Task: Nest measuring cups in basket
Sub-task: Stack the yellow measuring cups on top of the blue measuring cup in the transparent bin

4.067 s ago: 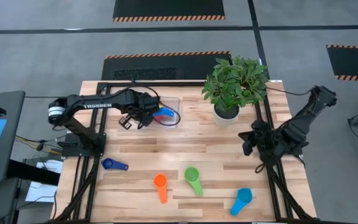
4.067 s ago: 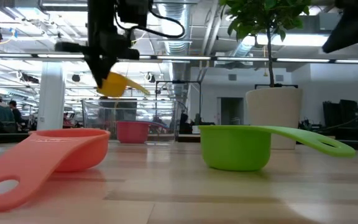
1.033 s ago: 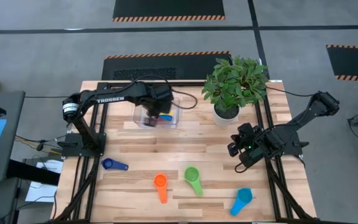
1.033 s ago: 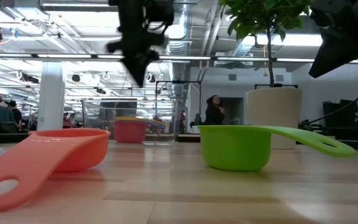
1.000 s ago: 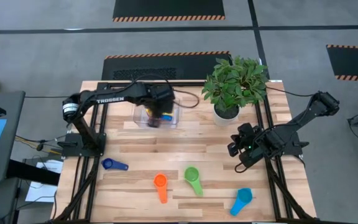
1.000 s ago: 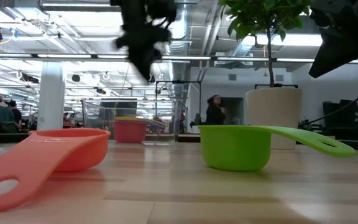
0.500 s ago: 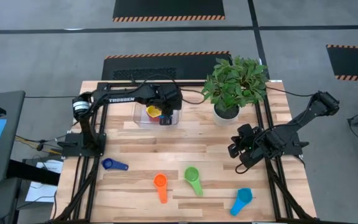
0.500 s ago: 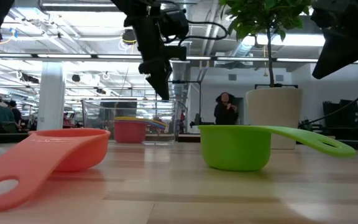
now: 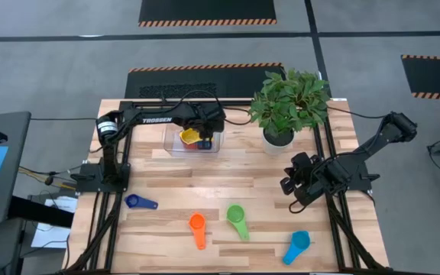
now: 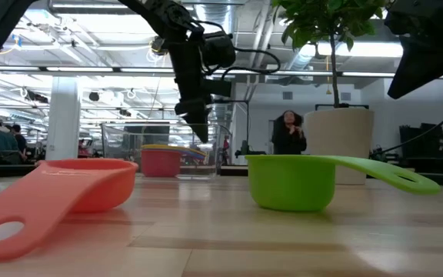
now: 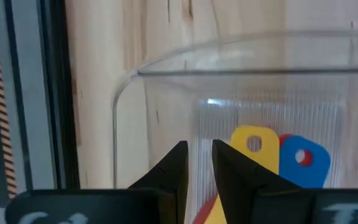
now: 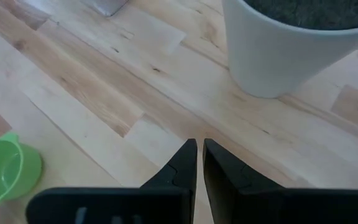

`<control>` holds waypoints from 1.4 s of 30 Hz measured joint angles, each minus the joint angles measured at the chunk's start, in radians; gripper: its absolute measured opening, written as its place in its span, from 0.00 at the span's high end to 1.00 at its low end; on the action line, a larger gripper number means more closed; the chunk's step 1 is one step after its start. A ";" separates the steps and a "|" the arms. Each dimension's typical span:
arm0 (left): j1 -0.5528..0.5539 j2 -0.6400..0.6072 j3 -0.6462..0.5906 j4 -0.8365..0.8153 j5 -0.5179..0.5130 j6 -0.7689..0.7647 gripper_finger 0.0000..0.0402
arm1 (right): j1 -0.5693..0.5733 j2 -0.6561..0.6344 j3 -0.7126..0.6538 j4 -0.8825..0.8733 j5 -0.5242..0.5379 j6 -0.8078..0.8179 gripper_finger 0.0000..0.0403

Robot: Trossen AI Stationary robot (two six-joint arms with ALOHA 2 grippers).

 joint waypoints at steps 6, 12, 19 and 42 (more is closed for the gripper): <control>0.000 0.018 0.000 -0.011 0.002 0.030 0.85 | 0.000 0.000 0.000 0.001 -0.001 -0.002 0.87; 0.001 0.037 -0.001 0.003 -0.007 0.038 0.85 | 0.001 0.000 0.000 -0.002 0.000 -0.002 0.87; -0.001 0.050 0.000 -0.013 -0.026 0.055 0.85 | 0.001 0.000 0.000 -0.002 -0.008 -0.008 0.87; -0.026 0.050 0.075 -0.303 0.076 0.095 0.85 | 0.022 0.000 0.000 -0.005 -0.027 -0.009 0.87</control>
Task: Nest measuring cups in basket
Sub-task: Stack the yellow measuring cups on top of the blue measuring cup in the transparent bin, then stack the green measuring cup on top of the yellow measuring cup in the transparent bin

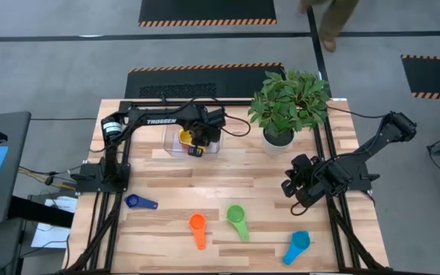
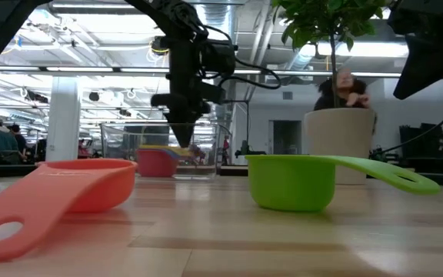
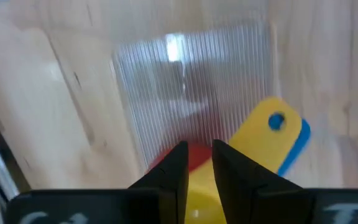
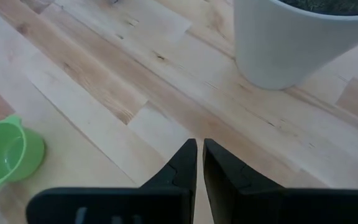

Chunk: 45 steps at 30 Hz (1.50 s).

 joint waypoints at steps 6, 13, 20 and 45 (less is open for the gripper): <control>0.001 -0.001 0.040 0.000 -0.006 -0.006 0.85 | 0.000 0.000 0.000 0.000 0.001 0.000 0.87; -0.005 -0.001 0.205 -0.068 -0.006 -0.112 0.85 | 0.000 0.000 0.000 0.002 0.001 0.000 0.87; -0.072 -0.032 0.415 -0.522 0.116 -0.391 0.85 | 0.000 0.000 0.000 0.001 0.001 0.000 0.87; -0.627 -0.759 -0.811 0.903 0.099 -1.161 0.85 | 0.047 0.001 0.000 0.260 -0.027 -0.171 0.87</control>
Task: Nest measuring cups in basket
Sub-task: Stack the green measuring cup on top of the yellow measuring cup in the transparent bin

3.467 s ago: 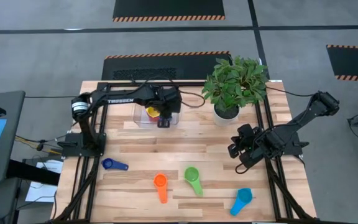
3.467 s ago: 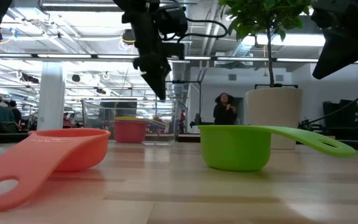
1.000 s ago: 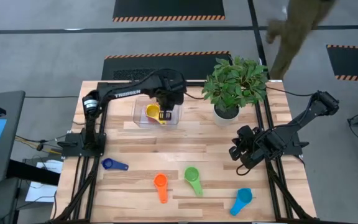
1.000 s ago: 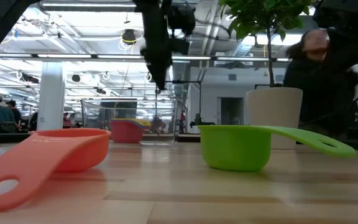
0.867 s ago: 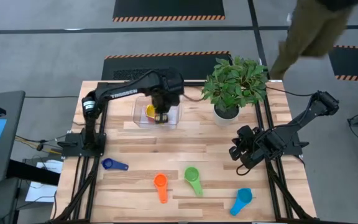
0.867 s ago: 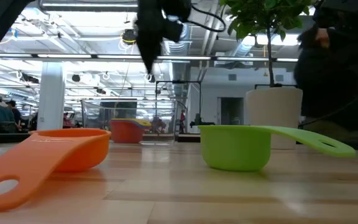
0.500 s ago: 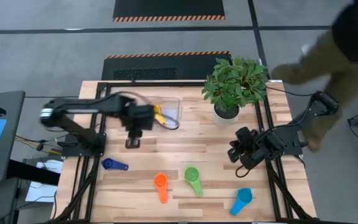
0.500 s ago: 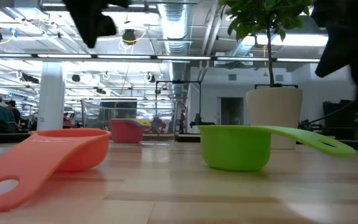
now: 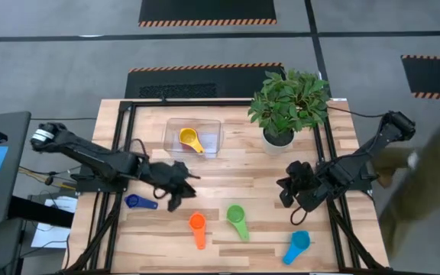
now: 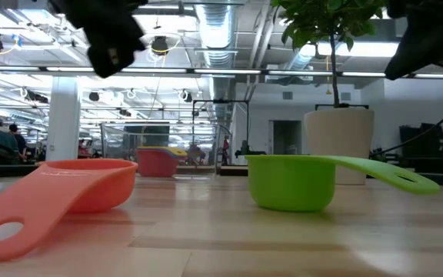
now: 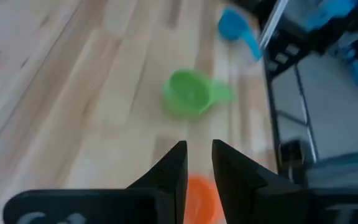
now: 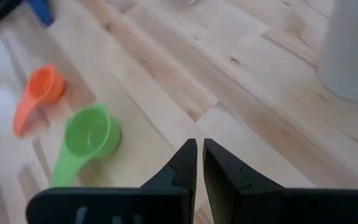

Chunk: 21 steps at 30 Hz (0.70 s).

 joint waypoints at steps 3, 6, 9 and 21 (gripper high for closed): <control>-0.029 0.108 0.025 0.119 -0.061 -0.004 0.85 | 0.025 0.000 0.000 0.003 -0.001 -0.035 0.87; -0.029 0.242 0.110 0.105 -0.075 0.010 0.85 | 0.046 0.000 0.000 0.006 -0.001 -0.033 0.87; -0.015 0.381 0.230 0.050 -0.074 0.058 0.85 | 0.057 0.000 0.000 0.022 -0.001 -0.032 0.87; 0.058 0.711 0.833 -0.514 -0.020 0.492 0.85 | 0.056 0.000 0.000 0.052 0.000 -0.031 0.87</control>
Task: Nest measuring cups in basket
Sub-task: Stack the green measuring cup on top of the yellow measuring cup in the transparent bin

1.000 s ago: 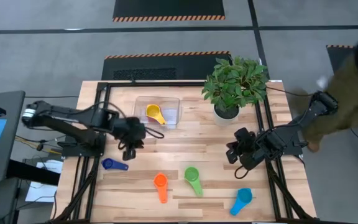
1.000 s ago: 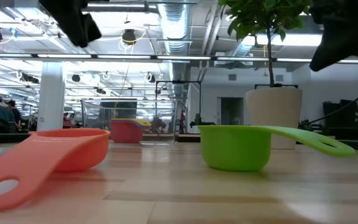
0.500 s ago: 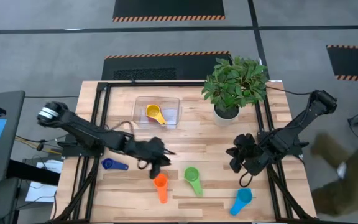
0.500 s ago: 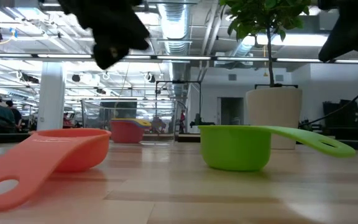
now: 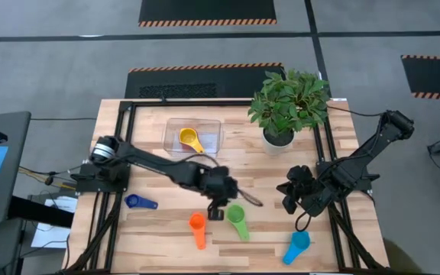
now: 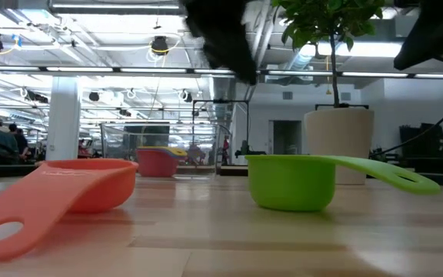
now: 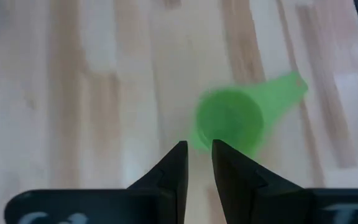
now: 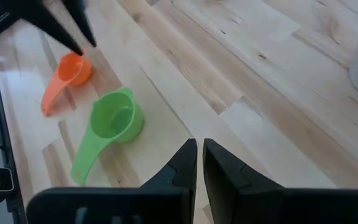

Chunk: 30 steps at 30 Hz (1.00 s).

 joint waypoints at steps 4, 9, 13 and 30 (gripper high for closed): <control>0.046 0.036 0.105 0.006 0.027 0.127 0.84 | 0.000 0.000 0.000 0.006 0.000 0.000 0.87; 0.071 0.094 0.134 0.017 0.139 0.196 0.81 | 0.000 0.000 0.000 0.009 0.000 0.000 0.87; 0.054 0.157 0.132 -0.026 0.155 0.239 0.76 | 0.000 0.000 0.000 0.007 0.000 -0.003 0.87; 0.012 0.262 0.137 0.046 0.065 0.316 0.66 | -0.001 0.000 0.000 0.008 0.002 0.000 0.87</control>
